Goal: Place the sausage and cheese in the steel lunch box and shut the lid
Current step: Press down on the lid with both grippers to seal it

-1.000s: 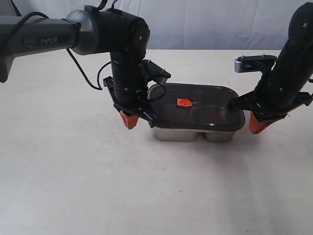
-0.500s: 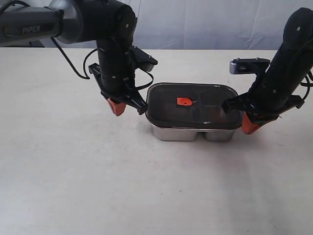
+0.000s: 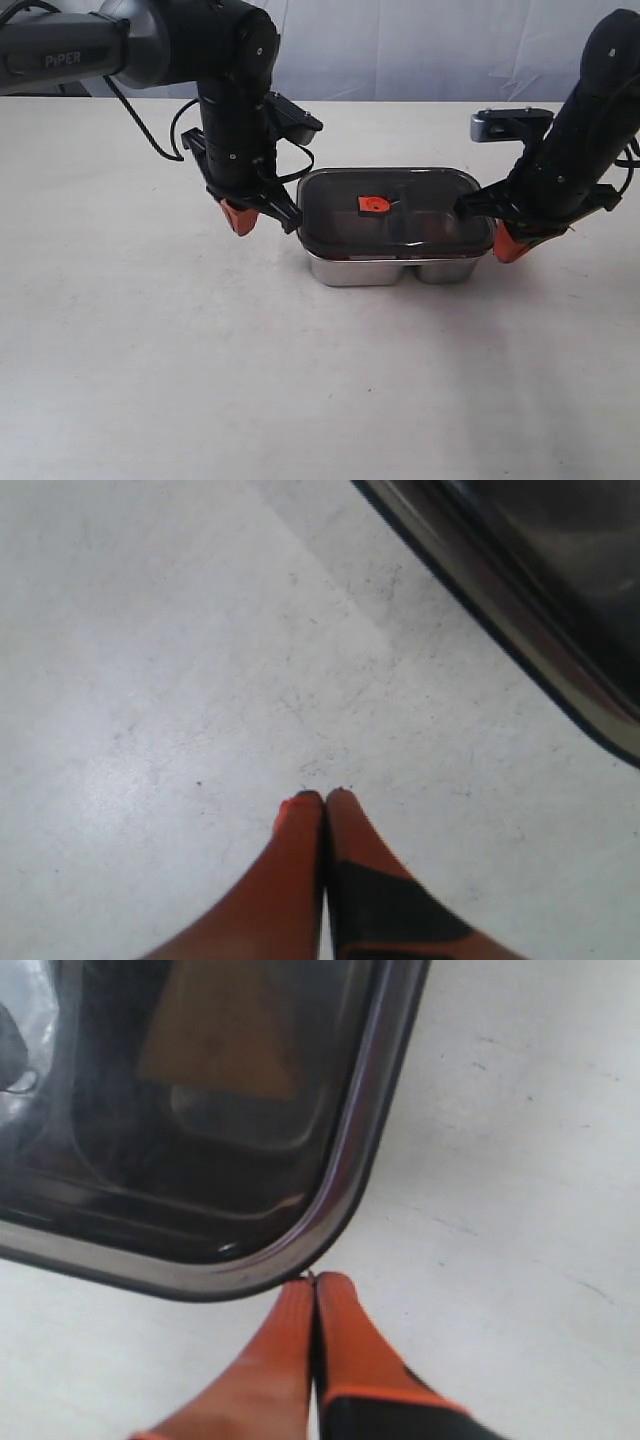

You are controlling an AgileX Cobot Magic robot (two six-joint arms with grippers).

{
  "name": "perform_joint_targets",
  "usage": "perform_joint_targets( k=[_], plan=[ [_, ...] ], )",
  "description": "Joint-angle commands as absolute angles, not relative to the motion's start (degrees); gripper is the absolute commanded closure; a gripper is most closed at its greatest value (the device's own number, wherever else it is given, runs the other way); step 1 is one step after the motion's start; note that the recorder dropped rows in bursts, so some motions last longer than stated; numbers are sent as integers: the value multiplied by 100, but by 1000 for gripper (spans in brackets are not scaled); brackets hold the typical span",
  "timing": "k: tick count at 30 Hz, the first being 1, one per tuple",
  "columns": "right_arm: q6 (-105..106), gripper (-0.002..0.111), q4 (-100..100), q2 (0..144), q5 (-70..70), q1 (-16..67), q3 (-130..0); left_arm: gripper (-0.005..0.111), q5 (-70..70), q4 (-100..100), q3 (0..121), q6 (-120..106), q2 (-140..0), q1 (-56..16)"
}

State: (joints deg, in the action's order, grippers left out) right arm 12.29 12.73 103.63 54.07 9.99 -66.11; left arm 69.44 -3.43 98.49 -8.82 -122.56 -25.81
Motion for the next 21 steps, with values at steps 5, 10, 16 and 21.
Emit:
perform_joint_targets(
  k=[5, 10, 16, 21],
  plan=[
    [982, 109, 848, 10371, 5466, 978, -6663, 107, 6982, -323, 9872, -833, -12197, -2574],
    [514, 109, 291, 10358, 5490, 978, -6663, 107, 6885, -74, 9872, -862, -12039, -2574],
    [514, 109, 474, 10128, 5119, 978, -6663, 107, 6522, 1233, 9877, -1473, -11830, -2438],
    [568, 109, 821, 10052, 4991, 978, -6901, 107, 6250, 1759, 9877, -1694, -11893, -2352]
  ],
)
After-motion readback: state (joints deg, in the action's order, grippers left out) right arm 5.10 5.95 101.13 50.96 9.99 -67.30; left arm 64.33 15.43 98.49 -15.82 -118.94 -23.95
